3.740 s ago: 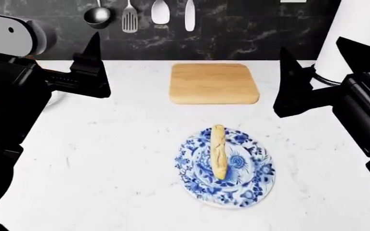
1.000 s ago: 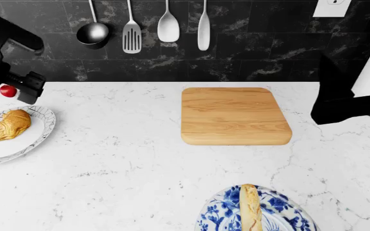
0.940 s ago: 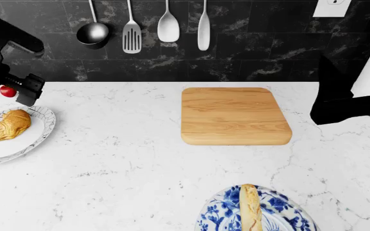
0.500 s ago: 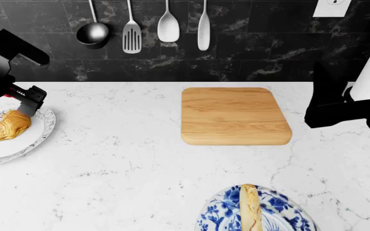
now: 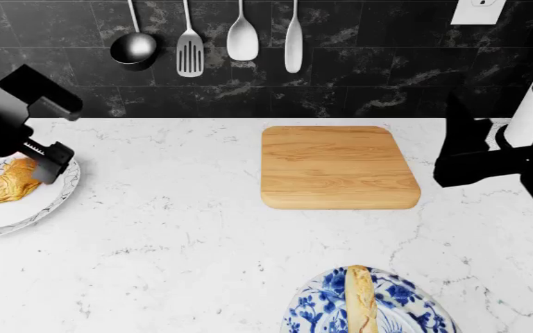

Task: From the different types of pastries on the counter, select a croissant and place it on the cutting board. Then retrieve a jar of jam from the cabinet and place it alongside the croissant on the cutting board.

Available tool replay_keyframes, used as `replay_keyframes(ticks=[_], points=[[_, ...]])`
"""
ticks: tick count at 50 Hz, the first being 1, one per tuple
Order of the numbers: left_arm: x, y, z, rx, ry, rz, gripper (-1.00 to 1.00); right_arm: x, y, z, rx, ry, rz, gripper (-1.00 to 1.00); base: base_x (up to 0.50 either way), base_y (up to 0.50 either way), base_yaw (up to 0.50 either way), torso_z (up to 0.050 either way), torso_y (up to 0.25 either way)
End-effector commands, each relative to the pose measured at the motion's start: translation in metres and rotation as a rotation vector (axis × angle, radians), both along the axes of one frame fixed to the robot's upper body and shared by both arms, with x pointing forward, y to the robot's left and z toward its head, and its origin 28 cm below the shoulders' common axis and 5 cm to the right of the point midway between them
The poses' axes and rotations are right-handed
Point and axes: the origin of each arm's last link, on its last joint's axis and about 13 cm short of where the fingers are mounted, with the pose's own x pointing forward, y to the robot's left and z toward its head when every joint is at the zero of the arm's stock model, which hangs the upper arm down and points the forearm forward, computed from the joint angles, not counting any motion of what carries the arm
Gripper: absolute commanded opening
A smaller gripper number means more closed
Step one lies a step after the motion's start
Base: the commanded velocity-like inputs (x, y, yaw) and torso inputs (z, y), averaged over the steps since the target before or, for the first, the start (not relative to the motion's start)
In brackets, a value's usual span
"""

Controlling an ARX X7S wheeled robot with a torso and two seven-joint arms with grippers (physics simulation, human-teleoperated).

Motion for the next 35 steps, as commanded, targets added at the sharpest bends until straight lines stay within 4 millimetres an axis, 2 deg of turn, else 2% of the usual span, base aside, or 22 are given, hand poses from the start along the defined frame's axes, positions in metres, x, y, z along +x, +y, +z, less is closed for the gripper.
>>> replay_keyframes(ticks=[1,11,35], points=[[0.007,-0.001,0.001,-0.005,-0.013,0.01,1.0,0.002,0.002,-0.003,0.0,0.006,0.003,1.0,0.0,0.0,0.0,0.0,0.0],[0.013,0.0,-0.013,-0.035,0.013,0.037,1.0,0.006,0.001,-0.008,0.001,0.014,0.004,1.0,0.0,0.0,0.0,0.0,0.0],[0.007,0.004,-0.022,0.001,0.048,0.122,1.0,0.008,0.0,-0.014,-0.003,0.027,-0.001,1.0,0.0,0.0,0.0,0.0,0.0]])
